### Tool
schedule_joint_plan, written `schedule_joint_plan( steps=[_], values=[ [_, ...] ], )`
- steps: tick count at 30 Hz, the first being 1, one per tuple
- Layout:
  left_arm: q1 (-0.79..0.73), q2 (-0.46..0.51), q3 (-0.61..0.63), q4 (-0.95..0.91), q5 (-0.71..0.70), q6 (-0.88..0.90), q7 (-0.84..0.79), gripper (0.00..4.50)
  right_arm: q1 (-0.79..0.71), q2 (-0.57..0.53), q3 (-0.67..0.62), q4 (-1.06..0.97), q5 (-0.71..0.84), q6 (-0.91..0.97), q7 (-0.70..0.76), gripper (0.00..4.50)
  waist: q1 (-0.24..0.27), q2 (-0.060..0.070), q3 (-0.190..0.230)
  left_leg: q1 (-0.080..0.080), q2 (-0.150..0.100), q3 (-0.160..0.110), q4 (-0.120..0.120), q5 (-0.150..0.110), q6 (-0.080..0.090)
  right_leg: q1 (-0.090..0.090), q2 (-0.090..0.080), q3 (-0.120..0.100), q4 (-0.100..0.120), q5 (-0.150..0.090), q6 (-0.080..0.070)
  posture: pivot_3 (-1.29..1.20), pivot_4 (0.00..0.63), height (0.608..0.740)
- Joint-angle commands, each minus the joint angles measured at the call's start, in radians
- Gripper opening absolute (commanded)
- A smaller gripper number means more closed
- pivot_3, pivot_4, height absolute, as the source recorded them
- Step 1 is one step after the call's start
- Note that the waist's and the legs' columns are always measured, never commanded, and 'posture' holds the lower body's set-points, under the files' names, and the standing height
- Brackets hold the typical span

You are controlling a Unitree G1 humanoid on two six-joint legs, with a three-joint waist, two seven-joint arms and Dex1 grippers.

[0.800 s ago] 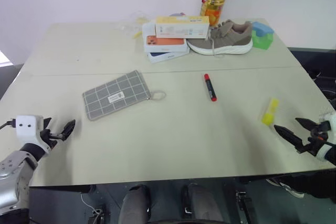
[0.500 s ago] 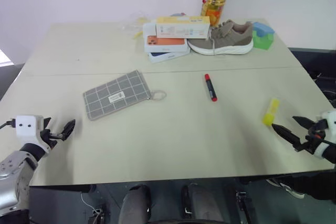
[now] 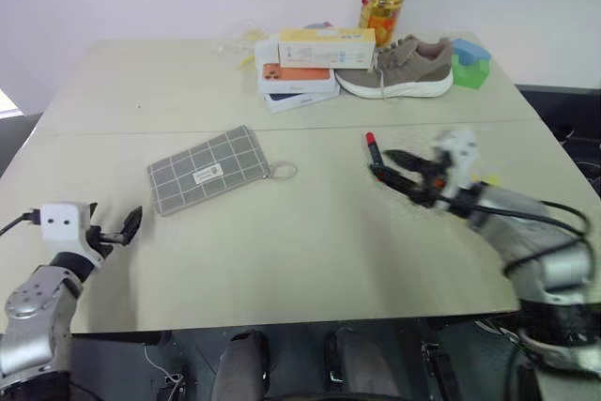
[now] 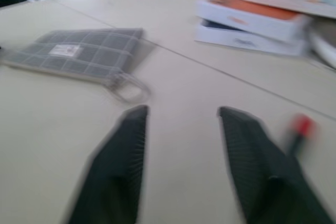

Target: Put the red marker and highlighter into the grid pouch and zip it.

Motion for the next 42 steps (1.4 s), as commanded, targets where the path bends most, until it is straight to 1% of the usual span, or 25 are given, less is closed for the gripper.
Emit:
schedule_joint_plan(
  steps=[1,5,10,14,19,25,29,33,36,38,40,42],
  values=[
    [-0.004,0.022,-0.008,-0.006,0.028,-0.055,-0.014,4.50,-0.119,0.136,0.127,0.133,-0.116,-0.016,-0.118,0.03,-0.003,0.000,0.000,0.000,0.000,0.000,0.000,0.000,0.000,0.000,0.000,0.000,0.001,0.000,0.000,0.00,0.150,0.740],
    [-0.002,0.031,-0.004,0.015,0.034,-0.079,-0.025,4.50,-0.181,0.244,0.188,0.250,-0.190,-0.069,-0.159,0.03,0.003,0.000,0.000,-0.001,0.000,0.000,0.000,0.000,0.000,-0.001,0.000,-0.001,0.002,0.000,0.000,0.00,0.150,0.740],
    [0.004,0.063,-0.007,0.042,0.048,-0.100,-0.047,4.50,-0.300,0.381,0.253,0.468,-0.279,-0.125,-0.211,0.03,-0.009,0.000,0.000,-0.001,0.000,0.001,0.001,0.000,0.000,-0.001,-0.001,-0.001,0.002,0.000,0.000,0.00,0.150,0.740],
    [0.002,0.091,-0.008,0.068,0.061,-0.119,-0.065,4.50,-0.393,0.483,0.241,0.660,-0.327,-0.188,-0.266,0.03,-0.012,0.000,0.000,-0.001,0.001,0.001,0.000,0.000,0.000,-0.003,0.000,-0.001,0.004,0.000,0.000,0.00,0.150,0.740],
    [0.008,0.104,0.003,0.082,0.065,-0.134,-0.070,4.50,-0.469,0.542,0.227,0.863,-0.338,-0.150,-0.245,0.03,-0.009,0.000,0.000,-0.001,0.001,0.001,-0.001,0.000,0.000,-0.004,-0.001,-0.001,0.004,0.000,0.000,0.00,0.150,0.740],
    [0.039,0.147,0.005,0.094,0.098,-0.171,-0.088,4.50,-0.476,0.553,0.218,0.929,-0.355,-0.099,-0.239,0.03,-0.015,-0.001,-0.001,-0.001,0.002,0.001,-0.001,0.000,0.000,-0.004,-0.003,-0.001,0.005,0.001,0.000,0.00,0.150,0.740],
    [0.047,0.247,-0.036,0.168,0.201,-0.330,-0.142,4.50,-0.467,0.556,0.212,0.920,-0.362,-0.094,-0.234,0.03,-0.027,-0.001,-0.001,-0.001,0.002,0.001,-0.001,0.000,0.000,-0.004,-0.006,-0.002,0.005,0.000,-0.001,0.00,0.150,0.740],
    [-0.002,0.340,-0.118,0.308,0.297,-0.527,-0.193,4.50,-0.463,0.561,0.216,0.909,-0.365,-0.095,-0.225,0.03,-0.029,-0.001,-0.001,-0.001,0.001,0.001,-0.002,0.000,-0.001,-0.004,-0.008,-0.003,0.005,0.000,-0.001,0.00,0.150,0.740],
    [-0.079,0.376,-0.187,0.423,0.353,-0.669,-0.213,4.50,-0.465,0.566,0.215,0.911,-0.367,-0.096,-0.224,0.03,-0.030,-0.001,-0.001,-0.001,0.000,0.002,-0.002,0.000,-0.001,-0.005,-0.011,-0.004,0.005,0.000,-0.001,0.00,0.150,0.740],
    [-0.173,0.416,-0.281,0.551,0.460,-0.825,-0.207,4.50,-0.462,0.568,0.218,0.903,-0.370,-0.099,-0.218,0.03,-0.027,-0.001,-0.001,-0.001,-0.001,0.003,-0.002,0.000,-0.001,-0.005,-0.013,-0.006,0.005,0.001,0.000,0.00,0.150,0.740],
    [-0.270,0.452,-0.360,0.687,0.571,-0.963,-0.155,4.50,-0.456,0.570,0.220,0.893,-0.374,-0.096,-0.217,0.03,-0.025,0.000,-0.002,-0.001,-0.001,0.004,-0.002,0.000,-0.001,-0.004,-0.014,-0.007,0.005,0.001,0.000,0.00,0.150,0.740],
    [-0.348,0.458,-0.404,0.791,0.607,-1.059,-0.121,4.50,-0.452,0.574,0.217,0.881,-0.375,-0.090,-0.214,0.03,-0.028,0.001,-0.002,0.000,-0.001,0.005,-0.002,0.000,-0.001,-0.004,-0.014,-0.007,0.005,0.001,0.000,0.00,0.150,0.740]
  ],
)
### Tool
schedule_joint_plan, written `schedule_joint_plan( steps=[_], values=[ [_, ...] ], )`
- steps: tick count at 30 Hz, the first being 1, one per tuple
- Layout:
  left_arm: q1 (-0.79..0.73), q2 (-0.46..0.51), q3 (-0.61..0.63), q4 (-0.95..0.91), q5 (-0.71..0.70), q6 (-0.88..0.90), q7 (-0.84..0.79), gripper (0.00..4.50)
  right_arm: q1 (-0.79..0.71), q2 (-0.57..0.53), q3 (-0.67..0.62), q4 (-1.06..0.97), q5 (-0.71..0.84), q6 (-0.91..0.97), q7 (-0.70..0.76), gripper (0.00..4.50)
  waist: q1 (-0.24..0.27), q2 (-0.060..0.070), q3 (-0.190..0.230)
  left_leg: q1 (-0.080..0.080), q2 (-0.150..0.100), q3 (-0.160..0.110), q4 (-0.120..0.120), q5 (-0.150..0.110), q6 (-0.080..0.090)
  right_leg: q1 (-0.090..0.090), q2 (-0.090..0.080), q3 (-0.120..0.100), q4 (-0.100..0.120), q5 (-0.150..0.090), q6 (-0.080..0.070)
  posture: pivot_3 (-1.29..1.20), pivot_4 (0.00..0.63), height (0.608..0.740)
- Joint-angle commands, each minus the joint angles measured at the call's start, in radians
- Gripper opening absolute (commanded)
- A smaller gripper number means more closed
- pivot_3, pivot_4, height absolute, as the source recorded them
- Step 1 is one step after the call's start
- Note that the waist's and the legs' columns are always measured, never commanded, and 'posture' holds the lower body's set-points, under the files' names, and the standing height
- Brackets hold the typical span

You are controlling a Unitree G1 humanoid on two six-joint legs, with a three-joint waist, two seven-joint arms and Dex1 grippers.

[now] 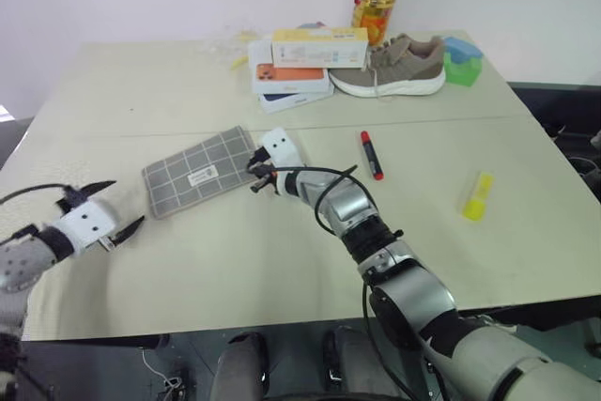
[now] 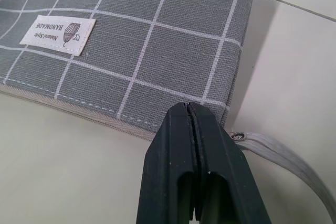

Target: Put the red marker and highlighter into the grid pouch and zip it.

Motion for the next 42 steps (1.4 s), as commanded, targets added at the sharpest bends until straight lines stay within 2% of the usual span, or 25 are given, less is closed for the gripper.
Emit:
schedule_joint_plan(
  steps=[1,7,8,10,11,16,18,21,24,29,33,37,40,42],
  values=[
    [-0.092,0.005,-0.089,0.171,0.095,-0.172,0.053,4.50,0.019,0.015,0.005,-0.013,-0.008,0.024,0.006,0.03,-0.003,0.001,0.000,0.000,0.000,0.001,0.000,0.000,0.000,0.000,0.000,0.000,0.000,0.000,0.000,0.00,0.150,0.740],
    [-0.251,-0.009,-0.221,0.392,0.223,-0.349,0.141,4.50,0.033,0.010,-0.007,-0.042,-0.013,0.032,-0.009,0.03,0.005,0.001,0.000,0.000,0.000,0.007,0.001,0.000,0.000,-0.001,0.001,-0.004,0.002,0.000,0.001,0.00,0.150,0.740],
    [-0.263,-0.009,-0.233,0.420,0.238,-0.363,0.164,4.25,0.040,0.010,-0.007,-0.053,-0.013,0.036,-0.011,0.00,0.006,0.001,0.000,0.000,0.000,0.007,0.001,0.000,0.000,-0.001,0.000,-0.004,0.002,0.000,0.001,0.00,0.150,0.740],
    [-0.284,-0.011,-0.255,0.458,0.260,-0.391,0.203,3.60,0.055,0.009,-0.007,-0.083,-0.013,0.048,-0.015,0.00,0.006,0.001,-0.001,0.000,-0.001,0.007,0.001,0.000,0.000,-0.001,0.000,-0.004,0.002,0.000,0.001,0.00,0.150,0.740],
    [-0.294,-0.013,-0.266,0.470,0.271,-0.401,0.224,3.14,0.062,0.009,-0.009,-0.097,-0.011,0.054,-0.017,0.00,0.007,0.001,-0.001,0.000,0.000,0.007,0.001,0.000,0.000,-0.001,0.000,-0.004,0.002,0.000,0.001,0.00,0.150,0.740],
    [-0.292,-0.020,-0.303,0.482,0.279,-0.480,0.275,0.52,0.107,0.025,0.001,-0.184,-0.002,0.082,-0.020,0.00,0.017,0.001,-0.001,0.000,0.000,0.008,0.001,0.000,0.000,-0.002,0.000,-0.004,0.002,0.000,0.001,0.00,0.150,0.740],
    [-0.282,-0.030,-0.300,0.476,0.260,-0.494,0.283,0.06,0.125,0.031,0.012,-0.210,-0.001,0.077,-0.014,0.00,0.018,0.003,-0.001,0.000,0.000,0.011,0.000,0.000,0.000,-0.004,-0.001,-0.004,0.003,0.000,0.001,0.00,0.150,0.740],
    [-0.249,-0.034,-0.290,0.454,0.220,-0.507,0.278,0.06,0.162,0.042,0.034,-0.263,-0.003,0.085,-0.012,0.00,0.019,0.003,-0.001,0.000,0.000,0.013,0.000,0.000,0.000,-0.005,-0.001,-0.004,0.003,0.000,0.001,0.00,0.150,0.740],
    [-0.186,-0.066,-0.270,0.379,0.093,-0.473,0.220,0.06,0.202,0.027,0.049,-0.335,-0.006,0.077,0.000,0.00,0.018,0.003,-0.001,0.000,0.001,0.017,0.000,0.000,0.001,-0.008,-0.003,-0.004,0.005,0.000,0.001,0.00,0.150,0.740],
    [0.019,-0.077,-0.240,0.049,-0.155,-0.294,0.097,0.06,0.294,-0.051,0.050,-0.566,0.004,0.123,0.025,0.00,0.015,0.003,0.000,0.000,0.001,0.017,0.000,-0.001,0.002,-0.009,-0.005,-0.004,0.006,0.000,0.001,0.00,0.150,0.740],
    [0.148,-0.067,-0.201,-0.178,-0.175,-0.156,0.092,0.06,0.348,-0.148,0.062,-0.750,0.019,0.176,0.075,0.00,0.013,0.003,0.000,0.000,0.001,0.017,0.001,-0.001,0.002,-0.010,-0.005,-0.004,0.006,0.000,0.001,0.00,0.150,0.740],
    [0.275,-0.084,-0.160,-0.353,-0.127,-0.016,0.121,0.06,0.422,-0.296,0.093,-0.983,0.118,0.288,0.225,0.00,0.013,0.003,0.000,0.000,0.001,0.017,0.000,-0.001,0.002,-0.010,-0.003,-0.004,0.005,0.000,0.001,0.00,0.150,0.740],
    [0.337,-0.095,-0.137,-0.429,-0.094,0.062,0.135,0.06,0.438,-0.372,0.106,-1.041,0.144,0.336,0.263,0.00,0.009,0.003,0.000,0.000,0.001,0.017,0.000,-0.001,0.002,-0.010,-0.003,-0.003,0.005,0.000,0.001,0.00,0.150,0.740],
    [0.372,-0.107,-0.117,-0.491,-0.092,0.117,0.142,0.06,0.428,-0.370,0.074,-1.042,0.162,0.346,0.249,0.00,0.004,0.003,0.000,0.001,0.001,0.017,0.000,-0.001,0.002,-0.010,-0.002,-0.004,0.005,0.000,0.001,0.00,0.150,0.740]
  ],
)
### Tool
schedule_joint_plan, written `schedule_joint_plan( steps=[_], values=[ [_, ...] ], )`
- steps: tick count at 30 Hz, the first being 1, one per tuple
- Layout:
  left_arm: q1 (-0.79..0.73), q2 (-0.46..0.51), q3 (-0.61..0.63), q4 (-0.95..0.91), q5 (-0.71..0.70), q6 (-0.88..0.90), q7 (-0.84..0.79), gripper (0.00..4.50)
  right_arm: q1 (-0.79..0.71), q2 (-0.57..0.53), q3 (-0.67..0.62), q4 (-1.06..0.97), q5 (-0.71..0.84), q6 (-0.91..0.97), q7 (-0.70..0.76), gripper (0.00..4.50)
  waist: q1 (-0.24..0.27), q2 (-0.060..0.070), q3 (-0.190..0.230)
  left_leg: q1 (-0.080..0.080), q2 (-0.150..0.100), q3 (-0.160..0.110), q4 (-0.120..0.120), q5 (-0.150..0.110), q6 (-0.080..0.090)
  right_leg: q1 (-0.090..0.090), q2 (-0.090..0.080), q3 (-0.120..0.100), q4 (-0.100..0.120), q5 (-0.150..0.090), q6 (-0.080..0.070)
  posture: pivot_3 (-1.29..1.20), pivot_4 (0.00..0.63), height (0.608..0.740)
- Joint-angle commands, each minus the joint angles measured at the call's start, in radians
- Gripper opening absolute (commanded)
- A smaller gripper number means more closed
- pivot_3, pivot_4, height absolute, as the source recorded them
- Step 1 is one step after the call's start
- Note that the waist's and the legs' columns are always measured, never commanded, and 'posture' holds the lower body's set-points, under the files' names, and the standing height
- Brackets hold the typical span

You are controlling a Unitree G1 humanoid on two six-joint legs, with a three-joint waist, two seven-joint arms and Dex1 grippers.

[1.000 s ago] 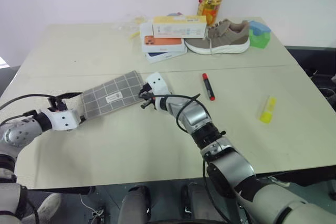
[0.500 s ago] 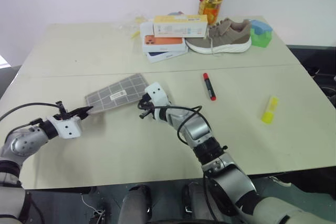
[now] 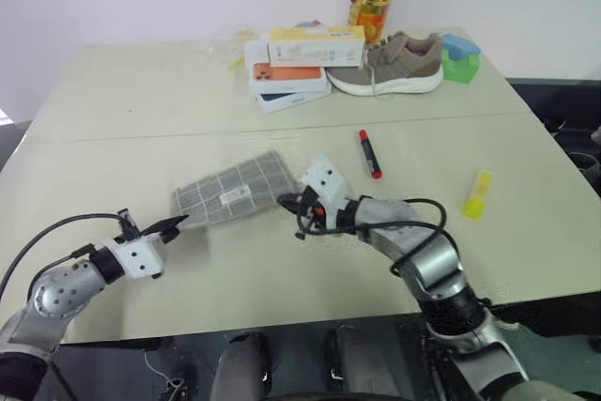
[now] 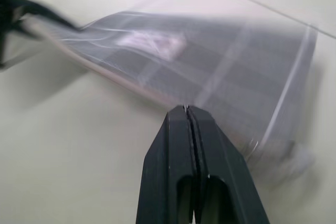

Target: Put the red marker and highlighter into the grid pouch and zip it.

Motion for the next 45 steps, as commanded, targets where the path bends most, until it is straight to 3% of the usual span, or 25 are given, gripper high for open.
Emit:
schedule_joint_plan(
  steps=[1,8,15,18,21,28,35,36,38,45],
  values=[
    [0.066,-0.026,-0.008,-0.080,0.035,0.083,-0.007,0.06,-0.030,0.038,-0.058,-0.024,0.044,0.016,-0.035,0.00,-0.005,0.000,0.000,0.000,0.000,0.000,0.000,0.000,0.000,0.000,0.000,0.000,0.000,0.000,0.000,0.00,0.150,0.740],
    [0.088,-0.043,0.015,-0.148,0.048,0.140,-0.026,0.06,-0.136,0.224,-0.105,0.341,-0.058,0.002,-0.298,0.00,-0.009,0.000,0.000,0.000,0.000,0.002,0.000,0.000,0.000,0.000,0.000,0.000,0.000,0.000,0.000,0.00,0.150,0.740],
    [0.080,-0.053,0.025,-0.168,0.054,0.161,-0.034,0.06,-0.135,0.257,-0.019,0.512,-0.100,-0.053,-0.282,0.00,-0.011,0.000,-0.001,0.000,0.000,0.003,-0.001,0.000,0.000,0.001,-0.001,0.000,-0.001,0.000,0.000,0.00,0.150,0.740],
    [0.082,-0.063,0.023,-0.184,-0.016,0.186,-0.079,0.06,-0.135,0.271,-0.009,0.546,-0.113,-0.068,-0.286,0.00,-0.011,0.001,-0.004,0.002,0.000,0.002,-0.001,0.000,0.000,0.002,-0.001,0.000,-0.001,0.000,0.000,0.00,0.150,0.740],
    [0.070,-0.063,0.022,-0.179,-0.045,0.169,-0.116,1.02,-0.130,0.277,-0.008,0.552,-0.117,-0.075,-0.279,0.00,-0.012,0.000,-0.006,0.002,0.001,0.001,-0.001,0.000,0.000,0.002,-0.001,0.000,-0.001,0.000,0.000,0.00,0.150,0.740],
    [-0.127,-0.017,-0.053,0.042,0.123,-0.121,-0.119,4.41,-0.133,0.278,-0.014,0.558,-0.123,-0.080,-0.273,0.00,-0.008,-0.002,-0.009,0.002,0.001,0.002,-0.001,0.000,0.000,0.003,-0.001,0.000,-0.001,0.000,0.000,0.00,0.150,0.740],
    [-0.312,-0.023,-0.140,0.304,0.138,-0.321,-0.152,4.41,-0.131,0.284,-0.024,0.557,-0.135,-0.083,-0.284,0.00,-0.009,-0.002,-0.009,0.002,0.000,0.002,-0.001,0.000,0.000,0.002,0.000,-0.001,0.000,0.000,0.000,0.00,0.150,0.740],
    [-0.331,-0.024,-0.146,0.333,0.133,-0.345,-0.156,4.18,-0.129,0.284,-0.025,0.554,-0.136,-0.082,-0.287,0.00,-0.009,-0.002,-0.009,0.002,0.000,0.002,-0.001,0.000,0.000,0.002,0.000,-0.001,0.000,0.000,0.000,0.00,0.150,0.740],
    [-0.366,-0.024,-0.157,0.388,0.122,-0.378,-0.159,3.61,-0.125,0.285,-0.027,0.548,-0.139,-0.081,-0.292,0.00,-0.009,-0.002,-0.009,0.002,0.000,0.002,0.000,0.000,0.000,0.002,0.000,-0.001,0.000,0.000,0.000,0.00,0.150,0.740],
    [-0.410,-0.041,-0.154,0.477,0.050,-0.395,-0.160,0.16,-0.123,0.283,-0.059,0.534,-0.142,-0.138,-0.315,0.00,-0.009,-0.002,-0.010,0.002,0.000,0.002,0.000,0.000,0.000,0.002,0.000,-0.001,0.000,0.000,0.000,0.00,0.150,0.740]
  ],
)
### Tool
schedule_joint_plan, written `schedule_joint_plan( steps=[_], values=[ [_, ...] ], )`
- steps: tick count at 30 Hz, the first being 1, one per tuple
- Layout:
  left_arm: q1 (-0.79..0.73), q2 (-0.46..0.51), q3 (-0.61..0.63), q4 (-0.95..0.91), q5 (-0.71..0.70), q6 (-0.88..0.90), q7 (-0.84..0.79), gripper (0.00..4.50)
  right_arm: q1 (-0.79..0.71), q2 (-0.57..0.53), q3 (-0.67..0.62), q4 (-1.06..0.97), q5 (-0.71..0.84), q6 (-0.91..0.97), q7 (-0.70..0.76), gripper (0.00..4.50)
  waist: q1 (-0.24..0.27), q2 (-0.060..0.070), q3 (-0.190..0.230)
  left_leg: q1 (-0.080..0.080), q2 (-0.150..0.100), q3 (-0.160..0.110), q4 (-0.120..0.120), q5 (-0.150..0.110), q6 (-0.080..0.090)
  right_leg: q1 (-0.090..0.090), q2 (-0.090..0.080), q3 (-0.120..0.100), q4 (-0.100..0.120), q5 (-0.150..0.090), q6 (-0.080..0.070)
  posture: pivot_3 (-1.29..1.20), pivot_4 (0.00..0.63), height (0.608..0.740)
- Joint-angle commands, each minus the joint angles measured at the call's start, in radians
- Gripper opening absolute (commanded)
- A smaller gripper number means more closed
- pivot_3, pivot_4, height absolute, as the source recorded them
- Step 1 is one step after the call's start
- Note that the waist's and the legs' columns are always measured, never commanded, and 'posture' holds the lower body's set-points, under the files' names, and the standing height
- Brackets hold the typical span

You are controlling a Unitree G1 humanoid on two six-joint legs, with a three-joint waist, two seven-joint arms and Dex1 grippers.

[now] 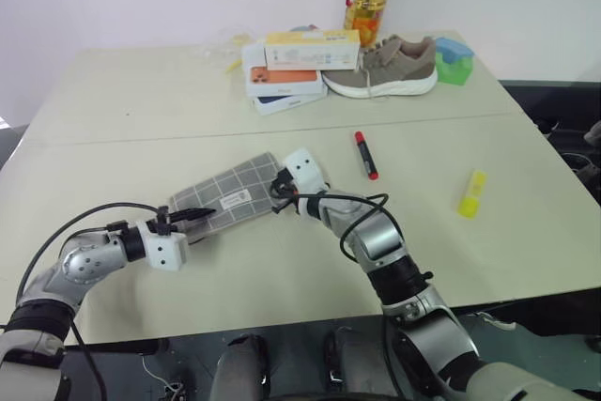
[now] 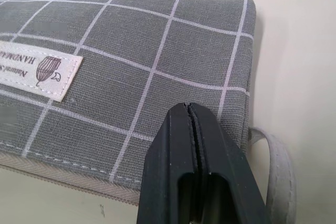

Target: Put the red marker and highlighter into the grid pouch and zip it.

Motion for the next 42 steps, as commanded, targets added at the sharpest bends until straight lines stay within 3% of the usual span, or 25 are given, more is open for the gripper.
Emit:
schedule_joint_plan(
  steps=[1,7,8,11,17,23,30,34,40,42],
  values=[
    [0.012,-0.011,0.016,0.028,-0.066,0.035,-0.010,0.06,0.021,0.000,-0.022,0.024,-0.006,-0.035,-0.020,0.00,-0.001,0.000,0.000,0.000,0.000,0.000,0.000,0.000,0.000,0.000,0.000,0.000,0.000,0.000,0.000,0.00,0.150,0.740],
    [0.131,-0.061,0.058,-0.209,-0.282,0.339,-0.055,0.06,0.017,-0.077,-0.070,-0.092,0.014,-0.137,0.029,0.00,0.000,0.001,0.001,-0.001,0.001,0.000,0.001,0.000,0.000,-0.001,-0.001,0.000,0.000,0.000,0.000,0.00,0.150,0.740],
    [0.155,-0.069,0.067,-0.271,-0.295,0.392,-0.047,0.02,0.018,-0.098,-0.080,-0.115,0.017,-0.136,0.038,0.26,0.000,0.000,0.001,-0.002,0.001,-0.001,0.001,0.000,0.000,-0.001,-0.001,0.000,0.000,0.000,0.000,0.00,0.150,0.740],
    [0.211,-0.106,0.097,-0.434,-0.298,0.546,0.014,0.00,0.019,-0.172,-0.105,-0.176,0.018,-0.128,0.069,1.40,0.000,0.000,0.002,-0.003,0.000,-0.002,0.000,0.000,0.000,-0.002,-0.002,0.001,-0.001,0.000,0.001,0.00,0.150,0.740],
    [0.266,-0.247,0.111,-0.656,-0.249,0.787,0.151,0.00,0.041,-0.262,-0.167,-0.250,0.070,-0.091,0.130,4.45,0.001,-0.001,0.003,-0.003,0.000,-0.001,0.001,0.000,0.000,-0.002,0.000,0.000,-0.001,0.000,0.001,0.00,0.150,0.740],
    [0.267,-0.332,0.096,-0.740,-0.233,0.871,0.175,0.00,0.059,-0.270,-0.135,-0.254,0.062,-0.101,0.145,4.45,0.000,0.000,0.003,-0.002,0.000,-0.001,0.000,0.000,0.000,-0.002,0.002,0.000,-0.001,0.000,0.001,0.00,0.150,0.740],
    [0.263,-0.354,0.093,-0.775,-0.238,0.889,0.143,0.00,0.023,-0.226,-0.116,-0.180,0.037,-0.131,0.098,4.45,0.003,-0.001,0.003,-0.002,0.000,-0.001,0.001,0.000,0.000,-0.002,0.002,0.000,-0.001,0.000,0.000,0.00,0.150,0.740],
    [0.266,-0.357,0.103,-0.777,-0.239,0.894,0.138,0.00,0.007,-0.204,-0.127,-0.139,0.034,-0.158,0.076,3.17,0.003,-0.001,0.003,-0.002,0.000,-0.001,0.001,0.000,0.000,-0.002,0.002,0.000,-0.001,0.000,0.000,0.00,0.150,0.740],
    [0.272,-0.359,0.109,-0.779,-0.232,0.893,0.141,0.00,0.016,-0.209,-0.100,-0.165,0.027,-0.162,0.089,0.06,0.004,-0.001,0.003,-0.002,0.000,-0.001,0.001,0.000,0.000,-0.002,0.001,0.001,-0.001,0.000,0.000,0.00,0.150,0.740],
    [0.273,-0.361,0.107,-0.778,-0.226,0.892,0.145,0.00,0.020,-0.214,-0.083,-0.178,0.019,-0.165,0.096,0.06,0.004,-0.001,0.003,-0.002,0.000,-0.001,0.001,0.000,0.000,-0.002,0.001,0.001,-0.001,0.000,0.000,0.00,0.150,0.740]
  ],
)
